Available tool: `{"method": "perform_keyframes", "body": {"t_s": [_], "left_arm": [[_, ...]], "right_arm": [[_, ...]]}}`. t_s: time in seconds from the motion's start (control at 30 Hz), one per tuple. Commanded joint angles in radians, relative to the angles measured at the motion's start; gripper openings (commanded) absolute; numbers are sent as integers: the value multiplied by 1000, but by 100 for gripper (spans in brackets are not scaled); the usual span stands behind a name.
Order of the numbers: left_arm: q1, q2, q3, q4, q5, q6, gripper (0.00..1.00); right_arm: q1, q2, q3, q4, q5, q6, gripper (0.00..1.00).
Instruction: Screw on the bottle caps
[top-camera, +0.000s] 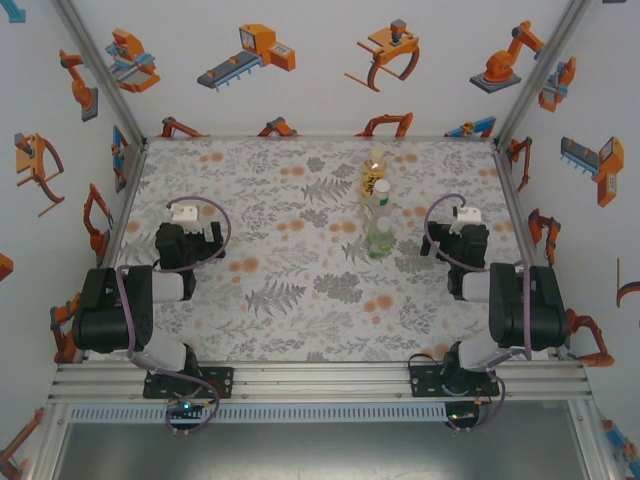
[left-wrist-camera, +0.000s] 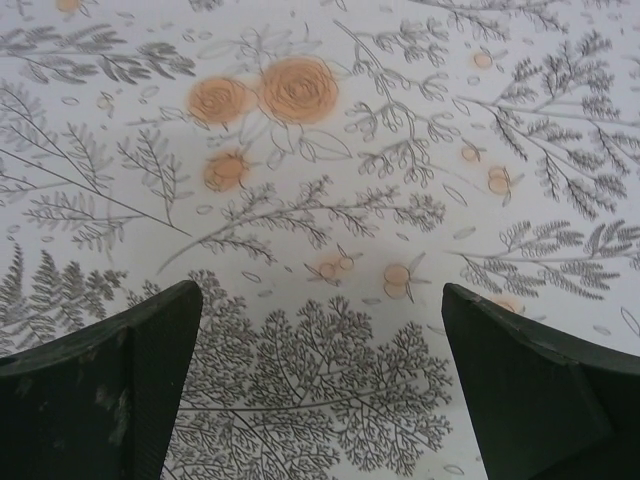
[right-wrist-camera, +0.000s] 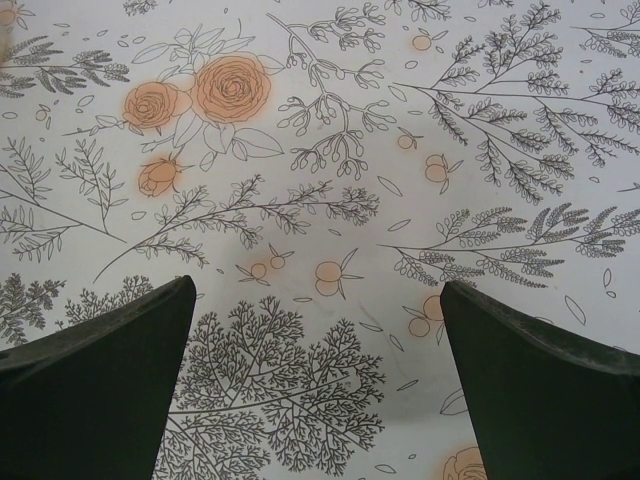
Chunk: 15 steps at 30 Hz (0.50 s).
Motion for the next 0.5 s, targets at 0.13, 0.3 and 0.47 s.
{"method": "perform_keyframes", "body": {"t_s": [0.13, 0.3, 0.47], "left_arm": [[5, 0, 23, -1, -14, -32, 97], [4, -2, 25, -10, -23, -34, 97], [5, -1, 27, -12, -19, -35, 97]], "right_arm": [[-6, 1, 18, 39, 13, 7, 99], [-3, 1, 20, 39, 9, 3, 99], [-4, -1, 19, 36, 11, 3, 99]]}}
